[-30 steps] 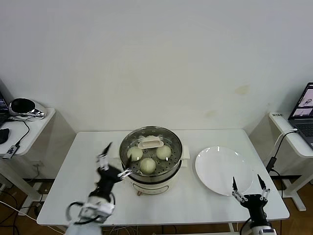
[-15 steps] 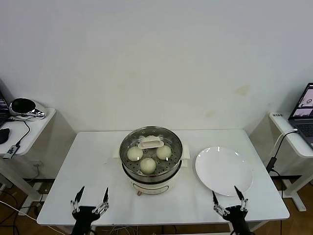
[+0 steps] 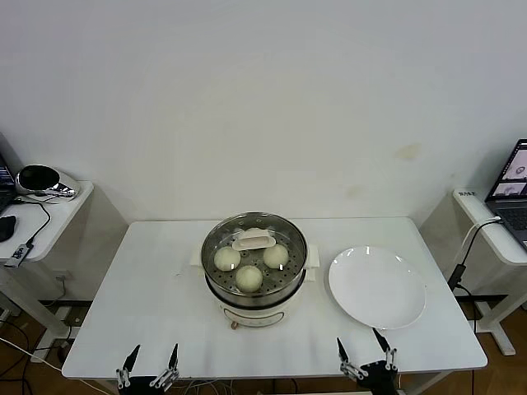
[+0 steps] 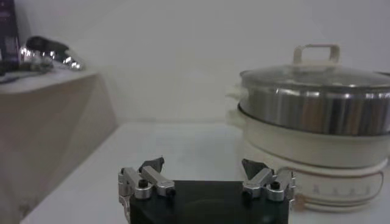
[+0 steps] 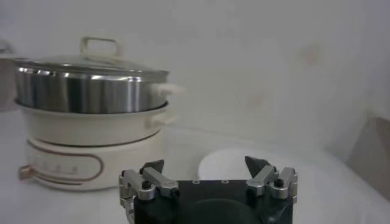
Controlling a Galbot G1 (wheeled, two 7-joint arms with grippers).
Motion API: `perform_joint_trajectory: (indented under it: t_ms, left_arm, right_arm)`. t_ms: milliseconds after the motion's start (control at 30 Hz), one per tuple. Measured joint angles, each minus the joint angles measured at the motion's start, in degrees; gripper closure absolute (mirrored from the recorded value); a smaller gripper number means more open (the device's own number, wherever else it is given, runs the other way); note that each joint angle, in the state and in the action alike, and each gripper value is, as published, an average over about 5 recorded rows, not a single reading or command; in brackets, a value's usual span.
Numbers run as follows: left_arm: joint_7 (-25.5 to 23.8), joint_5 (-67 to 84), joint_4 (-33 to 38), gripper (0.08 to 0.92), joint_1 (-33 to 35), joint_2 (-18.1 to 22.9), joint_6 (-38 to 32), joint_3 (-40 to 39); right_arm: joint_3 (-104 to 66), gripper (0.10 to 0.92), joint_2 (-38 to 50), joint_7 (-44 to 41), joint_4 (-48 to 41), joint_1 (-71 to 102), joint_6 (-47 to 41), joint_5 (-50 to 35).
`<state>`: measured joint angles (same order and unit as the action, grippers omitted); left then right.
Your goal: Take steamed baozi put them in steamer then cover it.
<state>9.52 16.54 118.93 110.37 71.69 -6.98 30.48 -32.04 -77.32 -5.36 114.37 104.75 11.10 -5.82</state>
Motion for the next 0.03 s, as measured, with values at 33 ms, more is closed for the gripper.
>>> perform_joint_trajectory:
  t_ms: [33]
  left_arm:
    - [-0.07,0.11,-0.10,0.177,0.09,0.03,-0.09,-0.02]
  right_arm:
    - [0.10,0.203,-0.03,0.07,0.07,0.09,-0.06,0.01]
